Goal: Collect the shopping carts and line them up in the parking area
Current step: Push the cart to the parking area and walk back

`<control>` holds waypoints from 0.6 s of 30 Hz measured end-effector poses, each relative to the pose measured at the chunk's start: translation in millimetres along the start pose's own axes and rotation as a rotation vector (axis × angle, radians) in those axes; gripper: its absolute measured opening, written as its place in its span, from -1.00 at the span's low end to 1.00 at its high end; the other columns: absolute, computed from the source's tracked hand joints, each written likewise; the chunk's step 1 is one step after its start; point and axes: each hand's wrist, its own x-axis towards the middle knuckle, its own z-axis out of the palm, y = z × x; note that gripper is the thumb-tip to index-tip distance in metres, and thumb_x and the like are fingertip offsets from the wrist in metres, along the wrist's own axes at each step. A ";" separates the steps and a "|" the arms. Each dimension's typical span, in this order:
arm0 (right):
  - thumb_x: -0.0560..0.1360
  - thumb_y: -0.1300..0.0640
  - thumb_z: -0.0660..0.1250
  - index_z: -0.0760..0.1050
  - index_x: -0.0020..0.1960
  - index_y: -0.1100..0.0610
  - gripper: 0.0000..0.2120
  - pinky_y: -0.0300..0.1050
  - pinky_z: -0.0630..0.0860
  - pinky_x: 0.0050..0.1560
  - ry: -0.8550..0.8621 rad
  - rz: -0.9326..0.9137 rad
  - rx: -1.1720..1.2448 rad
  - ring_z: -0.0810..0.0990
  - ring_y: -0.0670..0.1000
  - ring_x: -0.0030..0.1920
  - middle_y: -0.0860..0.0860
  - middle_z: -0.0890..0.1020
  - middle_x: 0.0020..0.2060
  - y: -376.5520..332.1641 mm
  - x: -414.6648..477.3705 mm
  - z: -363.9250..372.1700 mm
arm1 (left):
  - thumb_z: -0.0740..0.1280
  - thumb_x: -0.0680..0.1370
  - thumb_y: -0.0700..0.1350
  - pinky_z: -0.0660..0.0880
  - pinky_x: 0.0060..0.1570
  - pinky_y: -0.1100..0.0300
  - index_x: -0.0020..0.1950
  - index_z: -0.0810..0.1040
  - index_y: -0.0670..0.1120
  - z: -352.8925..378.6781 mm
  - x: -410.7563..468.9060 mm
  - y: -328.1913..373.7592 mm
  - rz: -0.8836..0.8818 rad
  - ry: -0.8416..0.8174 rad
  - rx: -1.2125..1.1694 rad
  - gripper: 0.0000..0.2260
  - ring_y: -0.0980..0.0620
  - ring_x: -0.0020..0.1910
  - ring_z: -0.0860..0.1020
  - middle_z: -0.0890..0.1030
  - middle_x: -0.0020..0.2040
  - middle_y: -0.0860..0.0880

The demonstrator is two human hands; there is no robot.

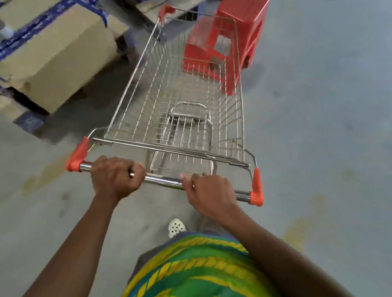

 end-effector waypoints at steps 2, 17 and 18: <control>0.64 -0.33 -0.23 0.63 -0.05 0.09 -0.24 0.10 0.58 -0.08 -0.055 0.041 0.045 0.67 0.26 -0.14 0.15 0.67 -0.17 3.1 -11.7 1.1 | 0.19 0.45 0.02 0.21 -0.30 0.14 -0.50 0.58 -0.09 -0.4 5.7 7.4 0.092 0.007 -0.009 -0.62 -0.18 -0.53 0.48 0.51 -0.54 -0.12; 0.63 -0.41 -0.12 0.60 -0.05 0.05 -0.31 0.00 0.41 -0.25 0.127 0.416 0.160 0.66 0.20 -0.19 0.08 0.62 -0.30 74.8 -71.2 -10.3 | 0.17 0.43 -0.04 0.35 -0.25 0.04 -0.51 0.51 -0.23 31.7 89.0 143.6 0.446 -0.158 -0.041 -0.61 -0.14 -0.56 0.30 0.47 -0.55 -0.22; 0.63 -0.43 -0.12 0.59 -0.07 0.04 -0.31 -0.02 0.42 -0.26 0.144 0.439 0.126 0.66 0.18 -0.22 0.05 0.60 -0.32 86.0 -74.8 -10.9 | 0.15 0.43 -0.04 0.33 -0.27 0.06 -0.52 0.49 -0.22 35.1 90.7 157.4 0.464 -0.144 -0.055 -0.60 -0.10 -0.56 0.24 0.46 -0.56 -0.21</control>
